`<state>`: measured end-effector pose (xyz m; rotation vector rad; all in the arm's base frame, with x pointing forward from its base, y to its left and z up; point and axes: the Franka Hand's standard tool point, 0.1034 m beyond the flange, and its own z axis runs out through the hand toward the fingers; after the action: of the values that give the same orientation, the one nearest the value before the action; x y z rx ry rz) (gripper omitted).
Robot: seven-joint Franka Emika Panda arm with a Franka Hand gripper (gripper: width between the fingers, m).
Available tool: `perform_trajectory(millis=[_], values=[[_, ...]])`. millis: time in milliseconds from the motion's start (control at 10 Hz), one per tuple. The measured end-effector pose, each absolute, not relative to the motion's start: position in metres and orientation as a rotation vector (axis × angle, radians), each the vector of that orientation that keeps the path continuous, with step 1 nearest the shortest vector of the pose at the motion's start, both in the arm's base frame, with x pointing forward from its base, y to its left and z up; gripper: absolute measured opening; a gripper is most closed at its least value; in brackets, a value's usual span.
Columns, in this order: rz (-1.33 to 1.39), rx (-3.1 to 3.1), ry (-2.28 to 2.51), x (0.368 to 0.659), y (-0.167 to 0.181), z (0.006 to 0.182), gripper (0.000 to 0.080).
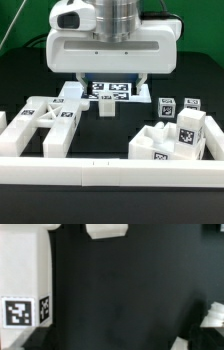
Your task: Assemble chair
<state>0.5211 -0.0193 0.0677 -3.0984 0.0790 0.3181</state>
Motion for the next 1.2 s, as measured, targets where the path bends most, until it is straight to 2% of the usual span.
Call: perform_trajectory(millis=[400,600,700,900,1200], values=[[0.807,-3.062,-0.084,0.503,-0.022,0.063,0.0649],[0.960,-3.026,-0.161,0.499,-0.023,0.054,0.0649],[1.067,-2.988,-0.146,0.493,-0.022,0.056,0.0649],[1.061,-2.994,-0.148,0.497,-0.023,0.052,0.0649],[1.080,-2.968,-0.139,0.475,-0.025,0.029,0.0649]])
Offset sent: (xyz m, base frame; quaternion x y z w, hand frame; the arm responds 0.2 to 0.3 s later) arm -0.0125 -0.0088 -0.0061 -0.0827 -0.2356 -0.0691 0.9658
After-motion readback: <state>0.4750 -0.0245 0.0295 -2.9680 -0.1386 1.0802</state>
